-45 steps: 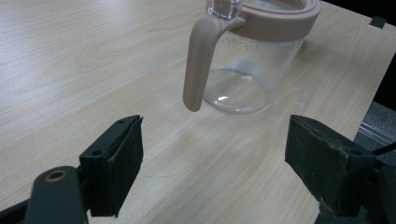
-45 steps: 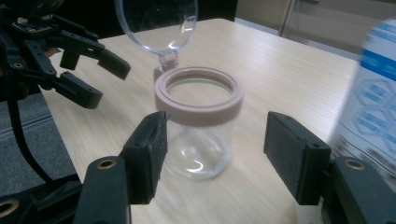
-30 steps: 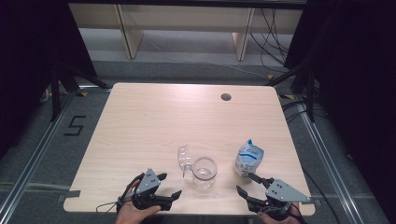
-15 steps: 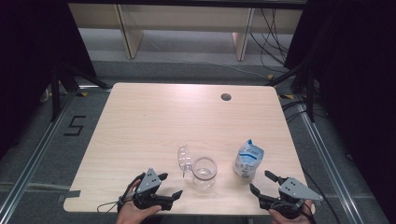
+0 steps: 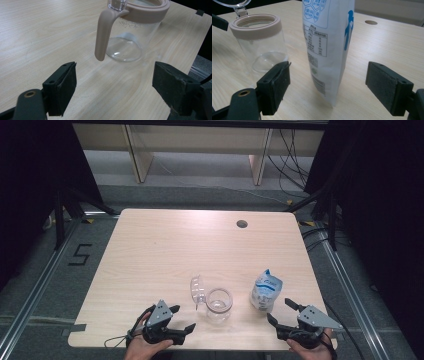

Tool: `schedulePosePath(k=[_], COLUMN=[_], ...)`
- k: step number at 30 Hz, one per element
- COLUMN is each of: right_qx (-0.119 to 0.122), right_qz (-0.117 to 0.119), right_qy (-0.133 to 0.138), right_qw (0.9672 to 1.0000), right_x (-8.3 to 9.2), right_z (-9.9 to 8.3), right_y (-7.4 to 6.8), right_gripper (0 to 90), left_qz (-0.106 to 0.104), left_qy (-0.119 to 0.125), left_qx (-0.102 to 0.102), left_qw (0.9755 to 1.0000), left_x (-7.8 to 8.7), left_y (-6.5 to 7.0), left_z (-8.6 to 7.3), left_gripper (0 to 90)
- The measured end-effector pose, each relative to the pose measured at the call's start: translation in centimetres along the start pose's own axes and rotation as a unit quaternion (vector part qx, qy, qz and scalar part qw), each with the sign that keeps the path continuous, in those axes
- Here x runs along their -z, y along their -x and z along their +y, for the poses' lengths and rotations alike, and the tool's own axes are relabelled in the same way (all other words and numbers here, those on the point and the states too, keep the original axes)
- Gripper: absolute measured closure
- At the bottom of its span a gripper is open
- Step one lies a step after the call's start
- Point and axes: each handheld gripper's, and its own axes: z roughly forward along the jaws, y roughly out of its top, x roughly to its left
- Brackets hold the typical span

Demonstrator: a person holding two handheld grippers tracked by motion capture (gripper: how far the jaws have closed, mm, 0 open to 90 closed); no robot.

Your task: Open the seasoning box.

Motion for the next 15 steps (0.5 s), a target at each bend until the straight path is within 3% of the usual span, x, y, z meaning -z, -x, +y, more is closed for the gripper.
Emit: schedulePosePath(k=[1, 4, 5, 6, 7, 9, 13, 15], right_qx=[0.013, 0.018, 0.016, 0.000, 0.014, 0.014, 0.002, 0.015], right_qz=[-0.002, 0.000, 0.001, -0.003, -0.002, 0.005, -0.004, 0.003], right_qy=[0.006, 0.001, -0.001, -0.007, -0.002, -0.002, -0.006, -0.005], right_qw=[0.9999, 0.9998, 0.9999, 1.0000, 0.9999, 0.9999, 1.0000, 0.9999], right_x=[-0.1, -0.2, -0.2, -0.2, -0.4, -0.6, -0.9, -1.1], right_z=[0.0, 0.0, 0.0, 0.0, -0.1, -0.1, -0.2, -0.1], right_y=[0.1, 0.1, 0.1, -0.2, 0.1, 0.1, 0.0, 0.4], right_gripper=[20.3, 19.6, 19.3, 19.1, 18.8, 18.5, 18.2, 18.1], left_qz=[0.000, 0.000, 0.000, 0.001, 0.000, 0.001, 0.001, 0.001], left_qy=[0.000, 0.004, 0.001, 0.001, 0.001, 0.001, 0.000, 0.000], left_qx=[0.000, 0.007, 0.000, 0.005, 0.009, 0.009, 0.010, 0.011], left_qw=[1.0000, 1.0000, 1.0000, 1.0000, 1.0000, 1.0000, 0.9999, 0.9999], left_x=[0.0, -0.1, 0.0, 0.0, 0.0, 0.0, 0.0, 0.0], left_y=[0.0, 0.1, 0.0, 0.0, 0.1, 0.1, 0.1, 0.1], left_z=[0.0, 0.0, 0.0, 0.0, 0.0, 0.0, 0.0, 0.0], left_gripper=[19.3, 19.3, 19.3, 19.3, 19.3, 19.3, 19.3, 19.3])
